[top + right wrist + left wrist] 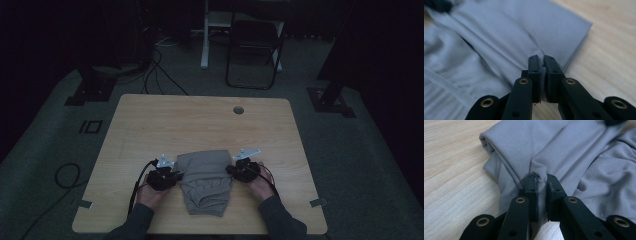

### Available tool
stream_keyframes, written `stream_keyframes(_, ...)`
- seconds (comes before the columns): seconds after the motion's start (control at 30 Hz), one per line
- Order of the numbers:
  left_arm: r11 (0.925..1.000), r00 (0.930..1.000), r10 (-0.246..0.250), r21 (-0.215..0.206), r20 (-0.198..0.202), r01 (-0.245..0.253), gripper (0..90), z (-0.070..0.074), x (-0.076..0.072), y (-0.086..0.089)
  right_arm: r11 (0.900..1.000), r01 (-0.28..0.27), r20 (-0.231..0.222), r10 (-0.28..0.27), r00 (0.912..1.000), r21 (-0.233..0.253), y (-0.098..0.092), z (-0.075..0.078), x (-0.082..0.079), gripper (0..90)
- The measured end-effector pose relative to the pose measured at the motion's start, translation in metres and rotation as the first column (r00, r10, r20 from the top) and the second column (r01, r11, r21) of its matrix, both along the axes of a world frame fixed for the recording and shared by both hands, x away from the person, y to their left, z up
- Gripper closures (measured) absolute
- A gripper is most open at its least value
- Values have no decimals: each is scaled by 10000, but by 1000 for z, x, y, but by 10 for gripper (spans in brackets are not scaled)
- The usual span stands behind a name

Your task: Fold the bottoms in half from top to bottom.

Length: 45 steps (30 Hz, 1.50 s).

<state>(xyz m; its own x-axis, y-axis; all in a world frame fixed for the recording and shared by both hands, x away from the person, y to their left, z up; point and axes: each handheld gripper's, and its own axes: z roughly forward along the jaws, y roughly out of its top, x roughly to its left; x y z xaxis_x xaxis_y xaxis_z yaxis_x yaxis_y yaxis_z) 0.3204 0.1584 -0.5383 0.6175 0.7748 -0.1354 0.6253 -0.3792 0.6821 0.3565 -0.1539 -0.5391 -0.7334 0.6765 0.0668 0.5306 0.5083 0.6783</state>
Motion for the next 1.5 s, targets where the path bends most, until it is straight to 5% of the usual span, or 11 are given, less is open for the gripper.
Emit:
stream_keyframes(0.17, 9976, 9979, 137, 671, 637, -179, 816, -1, 4, -9, 9998, 188, 16, -188, 9998, -37, 2, -1, 3, 853)
stream_keyframes(0.3, 9973, 9954, 483, 521, 828, -527, 816, -4, 17, -9, 9988, 492, 109, -491, 9987, -68, 5, -1, 12, 852)
stream_keyframes(0.5, 9910, 9863, 928, 832, 1361, -1047, 817, -6, 42, -14, 9961, 881, 253, -880, 9958, -55, 8, -2, 29, 850)
stream_keyframes(0.93, 9726, 9708, 2090, 781, 1175, -2188, 817, -4, 100, -21, 9769, 2106, 696, -2079, 9757, -354, 21, -2, 79, 850)
stream_keyframes(1.13, 9670, 9638, 2410, 563, 1138, -2485, 817, -5, 107, -21, 9646, 2606, 767, -2570, 9634, -405, 26, -2, 90, 853)
stream_keyframes(1.3, 9651, 9607, 2563, 277, 1062, -2605, 818, -5, 104, -18, 9711, 2382, 495, -2373, 9702, -152, 21, -1, 94, 858)
stream_keyframes(1.5, 9628, 9534, 2687, -671, 1371, -2617, 825, 27, 106, -7, 9706, 2350, 770, -2385, 9681, 519, 11, 19, 94, 860)
